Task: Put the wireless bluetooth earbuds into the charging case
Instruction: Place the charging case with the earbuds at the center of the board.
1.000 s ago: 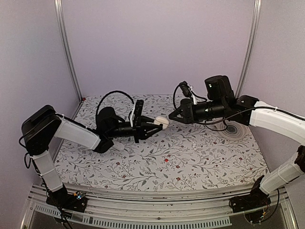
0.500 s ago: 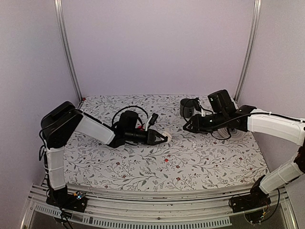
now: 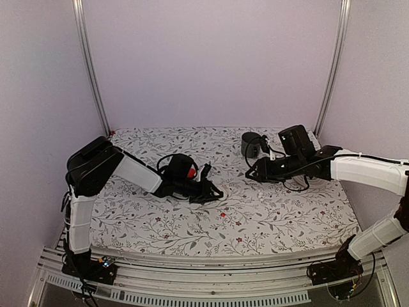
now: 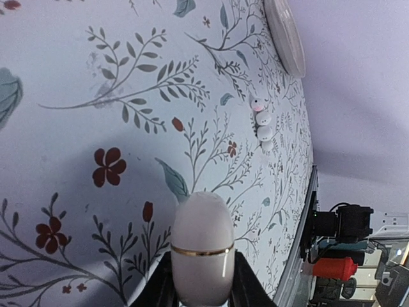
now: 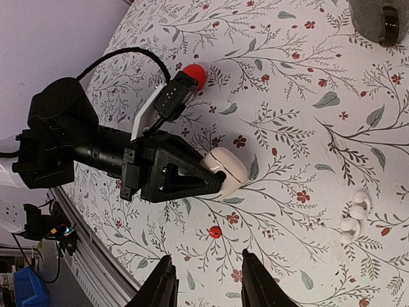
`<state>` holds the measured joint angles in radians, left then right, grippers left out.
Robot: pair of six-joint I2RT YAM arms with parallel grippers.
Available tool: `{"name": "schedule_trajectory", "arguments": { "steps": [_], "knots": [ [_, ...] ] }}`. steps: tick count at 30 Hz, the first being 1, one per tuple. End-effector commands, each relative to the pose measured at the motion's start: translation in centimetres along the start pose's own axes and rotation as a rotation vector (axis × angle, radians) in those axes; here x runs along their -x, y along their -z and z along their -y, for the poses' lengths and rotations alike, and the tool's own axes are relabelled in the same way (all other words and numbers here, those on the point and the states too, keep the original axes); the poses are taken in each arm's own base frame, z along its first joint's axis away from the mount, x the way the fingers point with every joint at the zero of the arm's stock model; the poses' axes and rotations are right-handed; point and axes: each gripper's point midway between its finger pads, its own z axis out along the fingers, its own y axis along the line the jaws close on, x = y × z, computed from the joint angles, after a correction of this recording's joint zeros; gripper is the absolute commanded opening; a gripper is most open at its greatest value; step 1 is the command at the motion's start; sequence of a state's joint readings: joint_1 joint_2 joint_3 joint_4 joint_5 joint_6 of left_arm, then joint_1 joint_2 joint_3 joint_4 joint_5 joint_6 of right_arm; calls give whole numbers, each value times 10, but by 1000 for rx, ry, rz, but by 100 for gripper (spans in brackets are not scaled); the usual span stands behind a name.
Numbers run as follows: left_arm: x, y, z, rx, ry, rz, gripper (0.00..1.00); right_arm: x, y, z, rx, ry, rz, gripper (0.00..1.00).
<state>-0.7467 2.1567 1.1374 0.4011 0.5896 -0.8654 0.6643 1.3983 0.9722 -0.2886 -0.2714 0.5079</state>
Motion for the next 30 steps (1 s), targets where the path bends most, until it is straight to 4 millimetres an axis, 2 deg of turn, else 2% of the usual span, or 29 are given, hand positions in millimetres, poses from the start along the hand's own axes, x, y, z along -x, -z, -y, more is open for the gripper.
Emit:
{"name": "schedule_trajectory", "arguments": {
  "steps": [1, 2, 5, 9, 11, 12, 13, 14, 15, 18, 19, 21, 25, 30],
  "knots": [
    [8, 5, -8, 52, 29, 19, 29, 5, 5, 1, 3, 12, 31, 38],
    [8, 6, -9, 56, 30, 19, 36, 5, 5, 0, 3, 13, 32, 39],
    [8, 8, -9, 65, 24, 21, 40, 8, 8, -1, 2, 14, 45, 41],
    [12, 15, -5, 86, -9, 33, 50, 15, 15, 0, -14, 16, 78, 50],
    [14, 20, -3, 105, -37, 45, 66, 21, 21, 2, -27, 16, 106, 63],
    [16, 23, -3, 118, -50, 54, 68, 24, 24, 4, -35, 14, 120, 68],
    [18, 26, -1, 127, -65, 64, 77, 28, 27, 6, -42, 14, 133, 72],
    [19, 29, 0, 134, -79, 71, 93, 30, 29, 8, -48, 12, 144, 75],
    [20, 31, 1, 139, -93, 76, 96, 33, 32, 9, -55, 12, 155, 83],
    [24, 39, 9, 144, -138, 98, 96, 43, 43, 14, -98, 15, 213, 100],
    [25, 42, 10, 149, -148, 107, 96, 47, 48, 15, -107, 15, 234, 99],
    [32, 52, 26, 129, -190, 138, 96, 54, 58, 17, -131, 11, 289, 99],
    [42, 69, 47, 120, -275, 188, 96, 68, 79, 23, -179, -4, 390, 99],
    [60, 98, 76, 117, -389, 283, 96, 78, 105, 43, -296, -39, 519, 99]
  ]
}}
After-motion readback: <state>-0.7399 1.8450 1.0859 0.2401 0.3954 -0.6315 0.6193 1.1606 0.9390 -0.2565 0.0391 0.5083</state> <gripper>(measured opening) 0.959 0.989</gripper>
